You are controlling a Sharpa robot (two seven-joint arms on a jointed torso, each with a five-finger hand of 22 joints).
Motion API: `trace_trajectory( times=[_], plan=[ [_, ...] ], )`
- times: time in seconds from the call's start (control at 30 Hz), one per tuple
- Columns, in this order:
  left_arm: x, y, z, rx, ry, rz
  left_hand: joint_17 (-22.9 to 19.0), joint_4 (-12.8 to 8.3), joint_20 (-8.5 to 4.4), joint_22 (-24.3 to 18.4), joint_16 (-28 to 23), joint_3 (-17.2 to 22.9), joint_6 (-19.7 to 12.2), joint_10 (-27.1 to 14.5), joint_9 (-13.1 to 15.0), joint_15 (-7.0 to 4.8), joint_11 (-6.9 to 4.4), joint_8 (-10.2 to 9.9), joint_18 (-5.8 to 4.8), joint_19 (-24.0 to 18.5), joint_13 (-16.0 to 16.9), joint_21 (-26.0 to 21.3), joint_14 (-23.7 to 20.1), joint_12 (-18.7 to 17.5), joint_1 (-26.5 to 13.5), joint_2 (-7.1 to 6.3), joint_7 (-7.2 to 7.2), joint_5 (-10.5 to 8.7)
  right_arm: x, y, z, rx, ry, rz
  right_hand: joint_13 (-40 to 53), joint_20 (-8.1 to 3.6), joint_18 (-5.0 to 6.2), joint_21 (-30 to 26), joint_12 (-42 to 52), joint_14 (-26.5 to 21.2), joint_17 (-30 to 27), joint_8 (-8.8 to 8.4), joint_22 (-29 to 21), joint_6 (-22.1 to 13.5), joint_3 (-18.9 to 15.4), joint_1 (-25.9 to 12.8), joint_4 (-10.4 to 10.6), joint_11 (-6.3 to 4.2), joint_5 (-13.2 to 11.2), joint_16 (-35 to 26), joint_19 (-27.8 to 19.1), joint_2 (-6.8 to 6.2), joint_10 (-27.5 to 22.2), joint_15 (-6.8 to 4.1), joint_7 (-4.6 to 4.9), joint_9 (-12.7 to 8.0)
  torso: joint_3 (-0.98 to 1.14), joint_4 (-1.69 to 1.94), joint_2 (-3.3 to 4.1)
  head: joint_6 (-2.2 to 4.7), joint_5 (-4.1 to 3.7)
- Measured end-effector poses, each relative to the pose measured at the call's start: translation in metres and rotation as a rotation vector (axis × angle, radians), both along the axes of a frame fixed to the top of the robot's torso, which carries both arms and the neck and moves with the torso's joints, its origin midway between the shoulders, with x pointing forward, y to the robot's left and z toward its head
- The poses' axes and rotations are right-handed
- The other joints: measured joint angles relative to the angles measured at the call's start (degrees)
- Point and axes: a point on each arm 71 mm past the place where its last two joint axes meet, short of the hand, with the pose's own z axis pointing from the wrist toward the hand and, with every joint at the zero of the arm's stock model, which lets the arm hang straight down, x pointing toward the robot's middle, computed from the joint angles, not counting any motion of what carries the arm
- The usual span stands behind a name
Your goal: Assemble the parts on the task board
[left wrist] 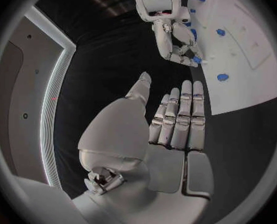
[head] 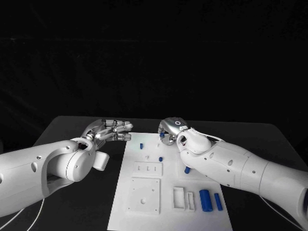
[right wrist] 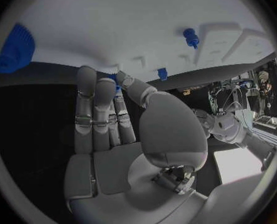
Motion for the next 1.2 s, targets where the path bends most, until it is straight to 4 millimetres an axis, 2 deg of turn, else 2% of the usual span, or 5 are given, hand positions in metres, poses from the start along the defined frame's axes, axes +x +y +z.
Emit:
trace_trajectory(
  times=[0.33,0.83,1.07,1.2],
  plan=[
    [0.0,0.0,0.001,0.001,-0.001,0.0,0.0,0.0,0.0,0.0,0.0,0.0,-0.7,0.0,0.0,0.0,0.0,0.0,0.0,0.0,0.0,0.0,0.0,0.0,0.0,0.0,0.3,0.0,-0.002,0.003,0.0,0.0,0.002,0.01,0.0,0.0,-0.03,-0.4,0.0,0.0,0.0,0.0,0.6,0.0,0.2,-0.2,-0.2,0.0,0.0,0.0,0.0,-0.16,0.0,0.0,0.0,0.0,-0.01,-0.1,0.08,-0.26,0.19],
    [0.002,0.002,0.002,0.005,-0.004,0.006,0.0,-0.2,0.0,0.0,0.0,0.2,-0.9,-0.2,0.0,0.0,0.2,0.0,0.0,0.0,0.0,0.0,0.0,0.0,0.0,0.0,0.09,0.0,-0.007,0.011,0.003,0.005,-0.001,0.036,0.0,0.0,-0.34,-0.9,-0.1,0.0,0.0,0.0,1.4,0.0,0.1,-0.2,-0.3,-0.01,-0.2,0.0,0.4,-0.24,0.0,0.0,0.0,0.0,-0.04,-0.1,0.25,-0.12,0.22],
    [0.004,0.0,0.002,0.006,-0.004,0.005,0.0,-0.2,0.0,0.0,0.0,0.2,-1.1,-0.2,0.0,0.2,0.2,0.0,0.0,0.0,0.0,0.0,-0.2,0.0,0.0,0.0,0.3,0.0,-0.007,0.011,0.002,0.002,-0.001,0.034,0.0,0.0,-0.36,-1.1,-0.1,0.0,0.0,0.0,1.5,0.0,0.1,-0.4,-0.3,-0.01,-0.2,0.0,0.4,-0.42,0.0,0.0,0.0,0.0,-0.12,-0.14,0.34,-0.11,-0.08],
    [0.004,0.0,0.002,0.007,-0.004,0.004,0.0,-0.2,0.0,0.0,0.0,0.2,-1.1,-0.2,0.0,0.2,0.2,0.0,0.0,0.0,0.0,0.0,-0.2,0.0,0.0,0.0,0.3,0.0,-0.005,0.009,0.001,-0.004,0.002,0.027,0.0,0.0,-0.37,-1.5,-0.1,0.0,0.0,0.0,1.7,0.0,0.1,-0.4,-0.3,-0.02,-0.2,0.0,0.4,-0.42,0.0,0.0,0.0,0.0,-0.15,-0.03,0.34,-0.22,-0.21]
  ],
)
